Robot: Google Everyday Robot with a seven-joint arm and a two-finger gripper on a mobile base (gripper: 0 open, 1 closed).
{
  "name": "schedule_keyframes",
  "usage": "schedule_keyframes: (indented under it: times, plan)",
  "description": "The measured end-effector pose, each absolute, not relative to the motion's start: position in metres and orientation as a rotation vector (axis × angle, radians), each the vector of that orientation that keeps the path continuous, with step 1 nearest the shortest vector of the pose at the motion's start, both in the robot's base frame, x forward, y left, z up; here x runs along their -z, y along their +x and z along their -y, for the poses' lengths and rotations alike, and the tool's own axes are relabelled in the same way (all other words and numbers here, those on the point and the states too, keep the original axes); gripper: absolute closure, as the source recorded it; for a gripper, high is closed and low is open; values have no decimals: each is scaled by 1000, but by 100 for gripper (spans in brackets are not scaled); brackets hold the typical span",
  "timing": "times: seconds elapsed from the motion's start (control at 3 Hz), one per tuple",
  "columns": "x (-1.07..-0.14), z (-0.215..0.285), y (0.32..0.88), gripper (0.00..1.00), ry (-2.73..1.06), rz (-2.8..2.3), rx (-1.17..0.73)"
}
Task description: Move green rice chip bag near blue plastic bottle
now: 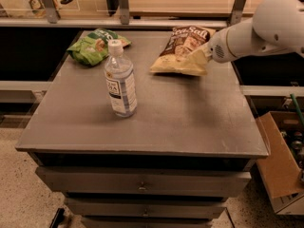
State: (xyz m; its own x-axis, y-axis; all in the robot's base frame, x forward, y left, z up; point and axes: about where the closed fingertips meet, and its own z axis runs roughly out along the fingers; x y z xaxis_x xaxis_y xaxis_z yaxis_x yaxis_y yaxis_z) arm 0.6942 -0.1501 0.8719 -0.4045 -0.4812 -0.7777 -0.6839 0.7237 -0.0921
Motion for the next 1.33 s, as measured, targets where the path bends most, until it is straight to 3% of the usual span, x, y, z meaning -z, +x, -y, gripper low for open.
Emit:
schedule_keyframes:
  times: [0.33, 0.67, 1.0, 1.33]
  plan:
    - [-884, 168, 679, 88, -895, -2081, -253]
    - [-895, 179, 663, 100, -902, -2074, -221]
    - [-902, 185, 648, 100, -918, -2081, -206]
    - [-901, 185, 640, 83, -914, -2089, -215]
